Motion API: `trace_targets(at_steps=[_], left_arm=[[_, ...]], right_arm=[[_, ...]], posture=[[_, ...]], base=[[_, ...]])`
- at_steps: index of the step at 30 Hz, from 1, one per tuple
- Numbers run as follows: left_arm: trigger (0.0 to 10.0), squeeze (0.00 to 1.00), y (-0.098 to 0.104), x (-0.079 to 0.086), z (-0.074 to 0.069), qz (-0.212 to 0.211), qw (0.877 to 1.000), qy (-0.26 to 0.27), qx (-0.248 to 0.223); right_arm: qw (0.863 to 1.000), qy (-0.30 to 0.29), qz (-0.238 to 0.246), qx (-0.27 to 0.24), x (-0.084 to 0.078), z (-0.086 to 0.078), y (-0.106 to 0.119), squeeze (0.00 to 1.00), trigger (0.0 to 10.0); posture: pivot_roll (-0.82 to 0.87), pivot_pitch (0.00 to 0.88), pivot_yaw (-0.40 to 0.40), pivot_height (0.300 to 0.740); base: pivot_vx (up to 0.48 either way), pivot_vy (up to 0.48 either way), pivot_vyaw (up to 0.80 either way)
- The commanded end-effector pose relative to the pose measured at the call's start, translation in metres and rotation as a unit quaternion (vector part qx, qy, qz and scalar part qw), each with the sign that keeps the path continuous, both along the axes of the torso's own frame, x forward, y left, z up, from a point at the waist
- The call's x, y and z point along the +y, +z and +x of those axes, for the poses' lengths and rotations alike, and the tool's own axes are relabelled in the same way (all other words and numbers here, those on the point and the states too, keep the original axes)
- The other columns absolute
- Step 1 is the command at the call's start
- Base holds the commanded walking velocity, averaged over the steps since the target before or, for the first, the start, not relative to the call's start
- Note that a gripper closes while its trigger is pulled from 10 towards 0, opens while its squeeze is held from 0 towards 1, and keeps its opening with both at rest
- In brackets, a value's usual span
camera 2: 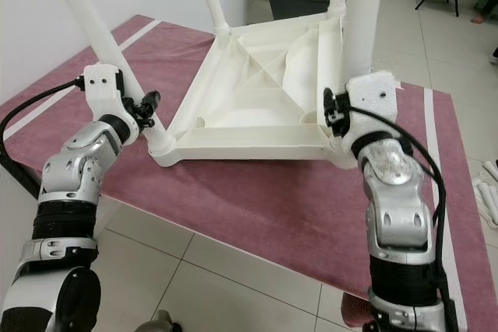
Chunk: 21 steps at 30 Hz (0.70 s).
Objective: Building children table
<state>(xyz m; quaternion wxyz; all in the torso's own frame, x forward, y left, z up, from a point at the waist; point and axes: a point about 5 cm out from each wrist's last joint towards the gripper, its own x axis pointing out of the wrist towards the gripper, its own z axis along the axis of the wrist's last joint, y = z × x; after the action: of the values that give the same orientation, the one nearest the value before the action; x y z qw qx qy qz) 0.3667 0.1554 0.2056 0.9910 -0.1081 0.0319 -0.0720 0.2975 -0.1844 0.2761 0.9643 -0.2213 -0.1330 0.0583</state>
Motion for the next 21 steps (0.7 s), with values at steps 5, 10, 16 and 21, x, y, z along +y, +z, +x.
trace_targets(at_steps=[5,10,16,21], left_arm=[[10.0,0.0,-0.025,-0.023,0.002,-0.001,0.997,-0.024,0.075],[10.0,0.0,-0.025,-0.028,0.001,-0.009,0.996,-0.04,0.08],[10.0,0.0,-0.025,-0.05,-0.006,-0.034,0.989,-0.11,0.091],[10.0,0.0,-0.022,-0.071,-0.011,-0.043,0.981,-0.167,0.089]], right_arm=[[0.975,0.148,-0.037,-0.162,0.052,-0.026,0.07,0.0,10.0],[0.971,0.152,-0.036,-0.179,0.052,-0.028,0.083,0.0,10.0],[0.969,0.141,-0.033,-0.199,0.047,-0.031,0.098,0.0,10.0],[0.969,0.128,-0.051,-0.205,0.043,-0.031,0.105,0.0,10.0]], posture=[[0.11,0.0,-0.045,0.74],[0.12,0.0,-0.047,0.74],[0.1,0.0,-0.039,0.74],[0.09,0.0,-0.036,0.74]], base=[[0.0,0.0,0.0],[0.0,0.0,0.0],[0.0,0.0,0.0],[0.0,0.0,0.0]])
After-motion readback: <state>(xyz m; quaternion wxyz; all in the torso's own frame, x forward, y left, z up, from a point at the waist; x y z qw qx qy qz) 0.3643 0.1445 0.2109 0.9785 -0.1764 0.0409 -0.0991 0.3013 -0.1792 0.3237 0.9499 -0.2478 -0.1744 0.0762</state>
